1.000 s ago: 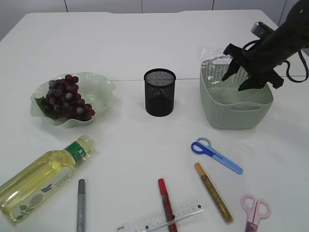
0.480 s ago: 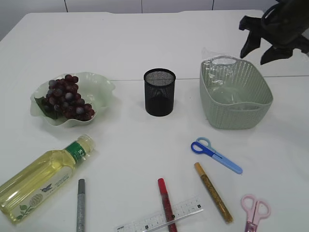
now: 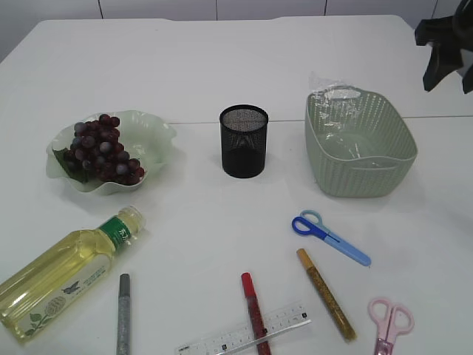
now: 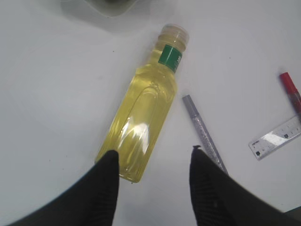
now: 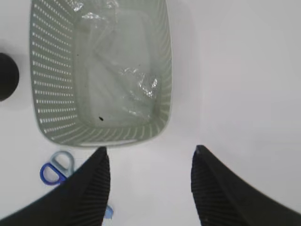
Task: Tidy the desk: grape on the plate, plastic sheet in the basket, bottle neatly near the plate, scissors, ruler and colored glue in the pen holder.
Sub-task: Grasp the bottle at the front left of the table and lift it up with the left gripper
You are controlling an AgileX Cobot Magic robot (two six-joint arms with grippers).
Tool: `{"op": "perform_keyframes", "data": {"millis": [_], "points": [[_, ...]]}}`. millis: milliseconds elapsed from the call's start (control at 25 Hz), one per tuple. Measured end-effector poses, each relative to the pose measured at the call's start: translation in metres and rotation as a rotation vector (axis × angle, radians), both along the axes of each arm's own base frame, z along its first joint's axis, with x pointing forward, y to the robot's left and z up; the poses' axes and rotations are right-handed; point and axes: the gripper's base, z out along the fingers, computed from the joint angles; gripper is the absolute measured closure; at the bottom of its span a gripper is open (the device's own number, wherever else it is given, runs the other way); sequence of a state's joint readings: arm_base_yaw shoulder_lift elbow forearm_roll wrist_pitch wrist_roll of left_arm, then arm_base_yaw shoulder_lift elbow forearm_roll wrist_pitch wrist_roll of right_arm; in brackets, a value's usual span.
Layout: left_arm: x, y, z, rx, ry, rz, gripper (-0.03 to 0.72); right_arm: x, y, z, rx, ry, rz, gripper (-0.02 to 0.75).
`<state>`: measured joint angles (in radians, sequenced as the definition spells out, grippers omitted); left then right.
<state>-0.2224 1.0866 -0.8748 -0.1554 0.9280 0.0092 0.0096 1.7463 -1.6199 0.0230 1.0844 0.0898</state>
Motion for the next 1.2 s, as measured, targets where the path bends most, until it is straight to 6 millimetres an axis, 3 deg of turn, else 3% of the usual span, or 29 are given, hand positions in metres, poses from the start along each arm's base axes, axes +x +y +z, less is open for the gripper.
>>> {"op": "perform_keyframes", "data": {"millis": [80,520,760,960,1200], "points": [[0.000,0.000,0.000,-0.001,-0.004,0.001,0.327,-0.014,0.000,0.001,-0.002,0.010,0.002,0.329],[0.001,0.000,0.000,0.000,-0.012,0.000,0.327,-0.101,0.010,-0.034,-0.008,0.117,0.048,0.329],[0.004,-0.001,-0.004,0.036,-0.009,-0.060,0.327,-0.137,0.019,-0.048,-0.011,0.138,0.092,0.329],[0.021,-0.004,-0.025,0.086,0.076,-0.123,0.308,-0.162,0.024,-0.049,-0.003,0.132,0.118,0.329],[0.040,-0.008,-0.060,0.130,0.257,-0.148,0.169,-0.178,0.023,-0.035,0.003,0.060,0.125,0.329]]}}
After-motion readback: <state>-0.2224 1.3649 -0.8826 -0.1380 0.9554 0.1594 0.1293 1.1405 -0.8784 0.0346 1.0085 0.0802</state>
